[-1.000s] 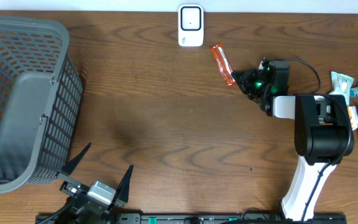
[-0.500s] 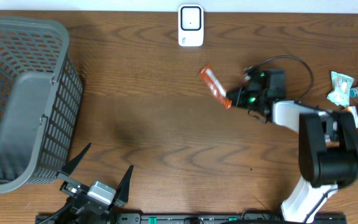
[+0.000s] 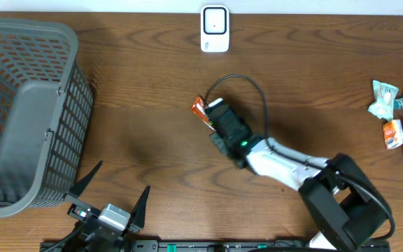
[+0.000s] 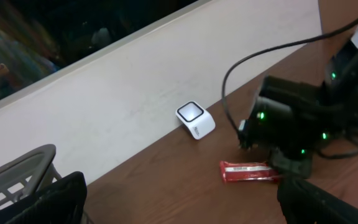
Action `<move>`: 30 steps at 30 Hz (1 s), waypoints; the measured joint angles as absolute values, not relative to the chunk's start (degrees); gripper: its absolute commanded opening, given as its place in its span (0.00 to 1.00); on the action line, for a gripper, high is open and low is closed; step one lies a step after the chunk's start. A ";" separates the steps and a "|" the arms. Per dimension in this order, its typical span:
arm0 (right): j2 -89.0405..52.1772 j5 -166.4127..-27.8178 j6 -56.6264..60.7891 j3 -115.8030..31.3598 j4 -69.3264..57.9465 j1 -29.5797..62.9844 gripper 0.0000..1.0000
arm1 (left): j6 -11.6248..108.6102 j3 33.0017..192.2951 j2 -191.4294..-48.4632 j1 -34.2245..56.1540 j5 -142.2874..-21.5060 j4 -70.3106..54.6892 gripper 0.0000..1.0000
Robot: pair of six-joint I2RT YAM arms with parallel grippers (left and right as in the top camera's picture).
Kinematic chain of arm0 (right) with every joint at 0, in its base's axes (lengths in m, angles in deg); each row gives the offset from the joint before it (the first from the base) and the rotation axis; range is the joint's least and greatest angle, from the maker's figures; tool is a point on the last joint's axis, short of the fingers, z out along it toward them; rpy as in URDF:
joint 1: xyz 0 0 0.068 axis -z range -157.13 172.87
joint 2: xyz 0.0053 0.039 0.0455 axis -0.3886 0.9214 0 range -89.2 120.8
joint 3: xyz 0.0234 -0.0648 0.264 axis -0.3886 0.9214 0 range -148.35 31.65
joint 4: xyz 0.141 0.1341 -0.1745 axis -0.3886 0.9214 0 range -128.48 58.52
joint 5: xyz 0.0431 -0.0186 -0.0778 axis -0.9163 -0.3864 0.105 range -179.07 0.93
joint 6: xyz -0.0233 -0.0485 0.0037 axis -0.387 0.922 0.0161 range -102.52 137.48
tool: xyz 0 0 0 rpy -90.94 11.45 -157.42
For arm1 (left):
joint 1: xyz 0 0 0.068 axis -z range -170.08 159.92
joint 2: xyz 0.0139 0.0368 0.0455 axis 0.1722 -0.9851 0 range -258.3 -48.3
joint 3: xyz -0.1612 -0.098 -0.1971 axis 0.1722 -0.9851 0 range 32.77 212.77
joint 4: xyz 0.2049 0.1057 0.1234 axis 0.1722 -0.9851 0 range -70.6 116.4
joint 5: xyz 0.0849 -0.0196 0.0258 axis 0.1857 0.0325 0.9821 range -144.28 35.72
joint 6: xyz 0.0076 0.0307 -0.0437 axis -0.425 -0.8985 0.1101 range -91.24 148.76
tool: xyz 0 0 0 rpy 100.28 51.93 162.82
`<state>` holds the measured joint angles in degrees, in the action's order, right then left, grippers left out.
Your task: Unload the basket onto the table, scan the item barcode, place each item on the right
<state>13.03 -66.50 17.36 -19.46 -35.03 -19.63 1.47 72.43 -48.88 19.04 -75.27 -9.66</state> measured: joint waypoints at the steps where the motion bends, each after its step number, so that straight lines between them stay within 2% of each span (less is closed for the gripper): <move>1: 12.86 -64.06 17.51 -19.46 -35.32 -20.86 0.01 | 1.47 72.43 -48.88 19.04 -75.27 -9.64 0.98; 7: 7.09 -52.36 20.18 -19.33 -35.91 -26.63 0.01 | 1.47 72.43 -48.88 19.04 -75.27 -9.64 0.98; 14: 5.64 -46.20 24.64 -19.33 -36.30 -28.01 0.02 | 1.47 72.43 -48.88 19.04 -75.27 -9.64 0.98; 23: 15.30 -37.19 24.05 -19.24 -39.62 -32.44 0.01 | 1.47 72.43 -48.88 19.04 -75.30 -9.64 0.98; 30: 18.21 -39.23 23.94 -19.15 -39.45 -34.83 0.02 | 1.47 72.43 -48.88 19.04 -75.27 -9.64 0.98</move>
